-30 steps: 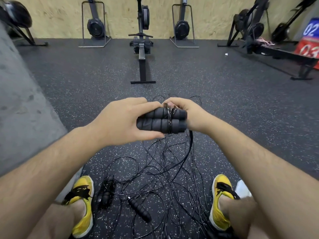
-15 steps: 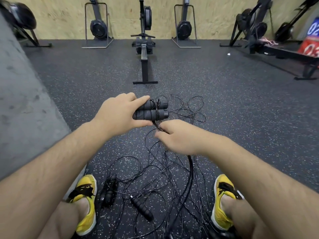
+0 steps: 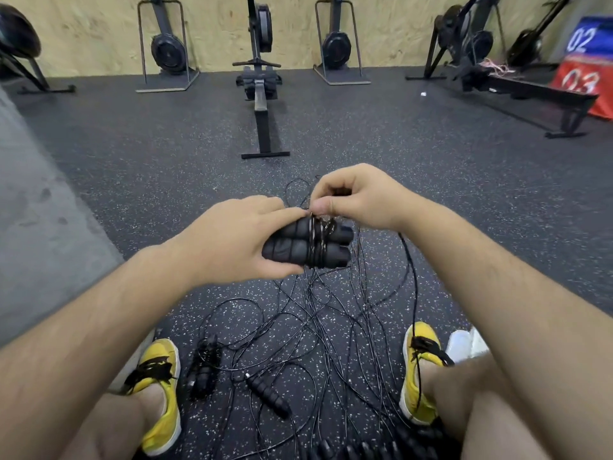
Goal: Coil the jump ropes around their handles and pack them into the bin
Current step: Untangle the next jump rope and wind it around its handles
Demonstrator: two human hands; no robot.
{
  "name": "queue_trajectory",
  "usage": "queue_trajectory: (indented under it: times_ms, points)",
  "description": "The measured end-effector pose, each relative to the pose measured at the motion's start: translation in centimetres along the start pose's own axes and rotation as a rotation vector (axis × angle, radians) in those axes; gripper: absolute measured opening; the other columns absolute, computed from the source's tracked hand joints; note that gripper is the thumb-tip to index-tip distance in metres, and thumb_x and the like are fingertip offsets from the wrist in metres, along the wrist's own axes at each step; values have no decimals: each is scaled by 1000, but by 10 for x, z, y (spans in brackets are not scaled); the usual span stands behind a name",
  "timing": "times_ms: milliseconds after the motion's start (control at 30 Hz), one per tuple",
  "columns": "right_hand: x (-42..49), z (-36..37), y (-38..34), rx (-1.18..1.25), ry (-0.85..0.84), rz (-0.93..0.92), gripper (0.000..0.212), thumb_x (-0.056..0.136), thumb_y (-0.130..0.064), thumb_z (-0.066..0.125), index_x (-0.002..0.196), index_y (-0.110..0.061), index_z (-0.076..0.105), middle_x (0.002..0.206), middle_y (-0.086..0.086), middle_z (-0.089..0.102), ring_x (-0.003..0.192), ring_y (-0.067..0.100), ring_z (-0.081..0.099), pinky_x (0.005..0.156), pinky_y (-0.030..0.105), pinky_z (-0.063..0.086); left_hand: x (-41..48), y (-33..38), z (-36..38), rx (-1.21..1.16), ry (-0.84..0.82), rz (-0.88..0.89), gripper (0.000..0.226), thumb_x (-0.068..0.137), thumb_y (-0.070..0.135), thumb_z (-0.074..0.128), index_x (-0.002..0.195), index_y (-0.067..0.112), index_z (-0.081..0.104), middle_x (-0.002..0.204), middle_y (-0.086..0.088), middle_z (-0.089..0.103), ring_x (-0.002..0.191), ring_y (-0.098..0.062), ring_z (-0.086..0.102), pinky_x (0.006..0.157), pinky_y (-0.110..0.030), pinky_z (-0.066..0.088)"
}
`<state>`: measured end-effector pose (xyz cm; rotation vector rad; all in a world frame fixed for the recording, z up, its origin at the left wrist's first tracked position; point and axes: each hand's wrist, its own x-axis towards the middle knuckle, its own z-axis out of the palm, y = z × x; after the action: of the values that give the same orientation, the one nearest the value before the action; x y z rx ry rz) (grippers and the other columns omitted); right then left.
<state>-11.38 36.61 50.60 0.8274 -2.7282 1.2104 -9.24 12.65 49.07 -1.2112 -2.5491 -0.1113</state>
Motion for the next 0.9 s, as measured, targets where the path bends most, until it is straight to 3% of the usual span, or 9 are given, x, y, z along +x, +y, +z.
queue_trajectory:
  times_ms: [100, 200, 300, 367, 467, 567, 700, 800, 900]
  points:
    - [-1, 1, 5, 272, 24, 33, 11, 93, -15, 68, 94, -4, 70, 90, 21, 69, 81, 18, 59, 79, 39, 50, -4, 5, -10, -240, -15, -57, 71, 78, 66, 60, 139, 35, 46, 106, 18, 57, 100, -5, 56, 83, -30, 47]
    - [-2, 17, 1, 386, 35, 119, 21, 94, 8, 52, 87, -9, 62, 80, 1, 66, 70, 8, 61, 66, 26, 53, -7, 0, -13, -392, 40, -104, 71, 81, 53, 70, 143, 32, 44, 115, 15, 58, 108, -5, 56, 91, -29, 44]
    - [-1, 51, -3, 237, 2, 245, 28, 100, -6, 44, 75, -13, 54, 64, -3, 54, 58, 16, 50, 61, 35, 49, -7, -15, -10, -333, 146, -171, 71, 79, 50, 72, 142, 29, 45, 111, 14, 56, 104, -7, 55, 89, -26, 41]
    - [0, 69, -10, 312, -84, 281, 26, 106, -18, 39, 88, -9, 56, 67, 0, 49, 55, 16, 47, 60, 43, 52, -6, -24, -7, -254, 182, -207, 69, 79, 48, 74, 139, 28, 48, 106, 10, 57, 101, -12, 55, 86, -29, 42]
    - [-5, 79, -25, 364, -211, 320, 29, 109, -25, 34, 113, -6, 55, 68, -2, 44, 53, 12, 42, 53, 32, 51, -5, -36, -2, -194, 227, -302, 63, 81, 44, 78, 135, 28, 51, 105, 5, 58, 100, -21, 55, 85, -38, 46]
    - [-15, 78, -38, 155, -252, 315, 32, 108, -30, 35, 111, -11, 60, 73, -4, 53, 59, 16, 50, 56, 32, 50, -7, -48, 4, -56, 169, -364, 72, 81, 50, 74, 144, 33, 43, 117, 4, 56, 104, -28, 55, 88, -46, 50]
    - [-20, 60, -47, -307, -89, 172, 26, 103, -34, 43, 91, -19, 61, 80, -5, 60, 74, 19, 56, 62, 31, 37, -10, -52, 10, -32, 70, -394, 76, 80, 50, 74, 147, 43, 38, 116, 3, 52, 107, -27, 52, 90, -46, 50]
    - [-22, 40, -50, -660, 30, 48, 23, 101, -41, 47, 97, -25, 63, 87, -6, 62, 83, 22, 57, 69, 33, 44, -8, -49, 12, 55, 39, -355, 76, 80, 42, 78, 148, 37, 43, 109, -6, 54, 102, -32, 50, 88, -43, 47]
    - [-16, 25, -49, -768, 54, -68, 25, 99, -47, 49, 104, -30, 66, 99, -8, 67, 96, 20, 61, 76, 35, 49, -8, -44, 15, 74, 9, -276, 75, 78, 37, 79, 146, 33, 47, 106, -7, 55, 95, -32, 50, 84, -45, 48]
